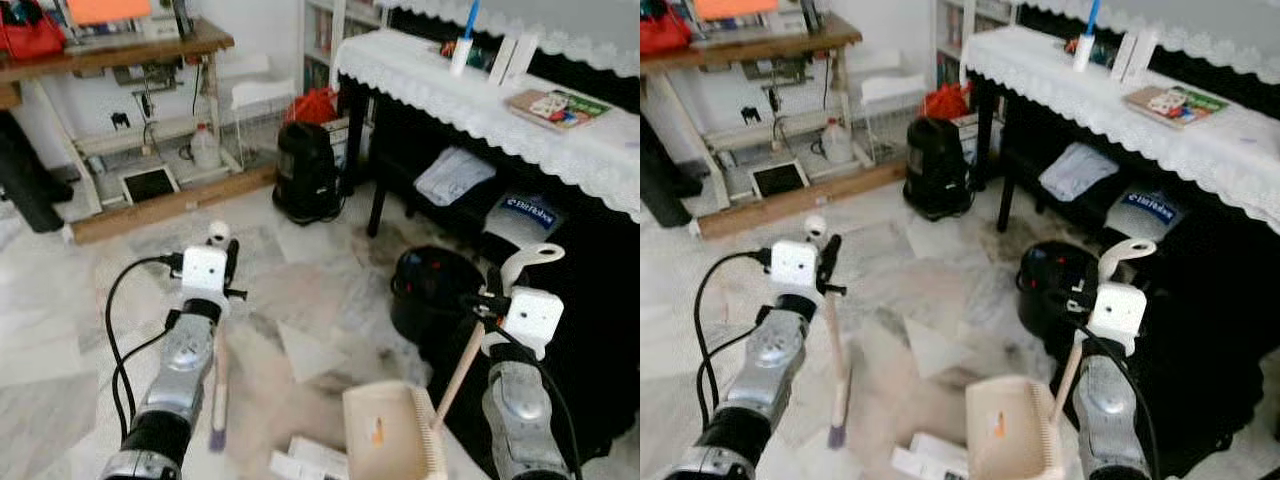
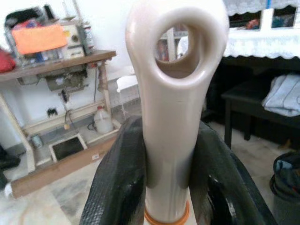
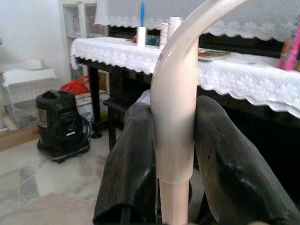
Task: Sweep floor
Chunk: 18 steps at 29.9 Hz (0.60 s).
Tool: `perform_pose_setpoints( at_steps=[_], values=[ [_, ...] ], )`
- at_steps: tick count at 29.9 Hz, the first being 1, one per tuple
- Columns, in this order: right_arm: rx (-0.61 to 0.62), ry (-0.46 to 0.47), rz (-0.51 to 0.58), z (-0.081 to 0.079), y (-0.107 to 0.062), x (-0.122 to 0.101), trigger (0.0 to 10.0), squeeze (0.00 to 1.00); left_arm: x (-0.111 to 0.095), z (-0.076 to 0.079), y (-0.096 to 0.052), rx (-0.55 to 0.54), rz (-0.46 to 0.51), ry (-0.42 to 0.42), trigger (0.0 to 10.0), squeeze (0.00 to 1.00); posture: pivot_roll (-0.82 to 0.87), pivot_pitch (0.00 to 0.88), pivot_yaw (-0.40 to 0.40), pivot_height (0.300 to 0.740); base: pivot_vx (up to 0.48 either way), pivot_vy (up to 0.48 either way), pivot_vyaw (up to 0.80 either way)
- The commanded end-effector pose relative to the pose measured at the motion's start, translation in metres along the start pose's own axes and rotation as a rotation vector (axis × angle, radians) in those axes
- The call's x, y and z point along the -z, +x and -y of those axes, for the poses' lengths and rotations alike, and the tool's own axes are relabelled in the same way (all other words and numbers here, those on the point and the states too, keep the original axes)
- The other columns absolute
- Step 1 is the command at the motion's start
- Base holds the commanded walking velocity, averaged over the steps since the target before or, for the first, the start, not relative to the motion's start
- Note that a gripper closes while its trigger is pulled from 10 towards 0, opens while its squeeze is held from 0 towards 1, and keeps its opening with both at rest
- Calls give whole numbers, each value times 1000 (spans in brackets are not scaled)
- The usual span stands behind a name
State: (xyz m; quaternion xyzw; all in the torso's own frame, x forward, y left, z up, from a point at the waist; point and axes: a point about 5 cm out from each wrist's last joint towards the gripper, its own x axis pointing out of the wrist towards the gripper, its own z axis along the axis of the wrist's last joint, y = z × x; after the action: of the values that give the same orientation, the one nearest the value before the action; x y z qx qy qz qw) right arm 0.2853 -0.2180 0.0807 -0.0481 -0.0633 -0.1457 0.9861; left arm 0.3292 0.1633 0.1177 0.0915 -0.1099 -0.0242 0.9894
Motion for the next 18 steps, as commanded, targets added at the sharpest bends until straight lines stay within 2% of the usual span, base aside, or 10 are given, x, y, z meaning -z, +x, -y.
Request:
perform_pose_setpoints(
  at_steps=[1,10,12,18],
  values=[
    [-2,2,50,-1,4,-11,10000,0,-9,-5,3,-7,49,23,10000,0,81,0,-46,740,0,0,0],
    [-18,-23,13,3,-6,-1,10000,0,-7,-5,2,-2,44,23,10000,0,79,0,-47,740,0,0,0],
    [-31,-70,-9,5,-13,7,10000,0,-7,-5,2,0,42,24,10000,0,76,0,-45,740,0,0,0],
    [-28,-130,-69,11,-30,23,10000,0,-6,-6,2,7,38,30,10000,0,76,0,-41,740,0,0,0]
  ],
)
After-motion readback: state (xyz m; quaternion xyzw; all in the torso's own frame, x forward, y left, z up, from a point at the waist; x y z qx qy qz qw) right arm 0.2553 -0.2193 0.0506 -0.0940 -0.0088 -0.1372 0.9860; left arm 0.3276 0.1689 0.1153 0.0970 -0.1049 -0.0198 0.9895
